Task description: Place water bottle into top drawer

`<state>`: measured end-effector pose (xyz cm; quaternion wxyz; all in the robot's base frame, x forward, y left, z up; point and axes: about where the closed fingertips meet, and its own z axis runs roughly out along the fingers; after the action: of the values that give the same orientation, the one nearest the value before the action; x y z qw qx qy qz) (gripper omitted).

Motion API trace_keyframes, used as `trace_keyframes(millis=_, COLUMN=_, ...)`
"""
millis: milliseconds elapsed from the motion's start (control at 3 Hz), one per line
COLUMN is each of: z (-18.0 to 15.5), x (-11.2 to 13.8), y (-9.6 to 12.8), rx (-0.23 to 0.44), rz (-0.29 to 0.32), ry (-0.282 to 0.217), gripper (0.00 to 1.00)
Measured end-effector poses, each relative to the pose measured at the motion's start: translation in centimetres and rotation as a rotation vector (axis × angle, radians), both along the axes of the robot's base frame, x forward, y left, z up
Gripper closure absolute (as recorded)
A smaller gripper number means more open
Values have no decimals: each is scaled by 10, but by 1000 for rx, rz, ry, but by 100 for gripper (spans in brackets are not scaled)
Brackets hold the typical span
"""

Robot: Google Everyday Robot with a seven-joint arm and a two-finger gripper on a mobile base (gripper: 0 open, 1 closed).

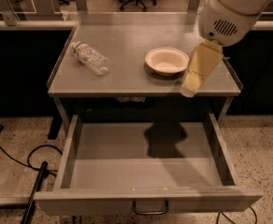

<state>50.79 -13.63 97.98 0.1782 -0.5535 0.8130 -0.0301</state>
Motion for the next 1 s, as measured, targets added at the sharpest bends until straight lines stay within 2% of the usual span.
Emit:
trace_keyframes(millis=333, z=-3, x=14, y=27, rx=19, rz=45, ry=25, gripper=0)
trace_keyframes(millis=667, z=-3, x=15, y=30, rx=21, rz=50, ry=25, gripper=0)
trace_keyframes(millis=1000, z=-5, x=24, y=42, rx=31, rz=50, ry=-10, gripper=0)
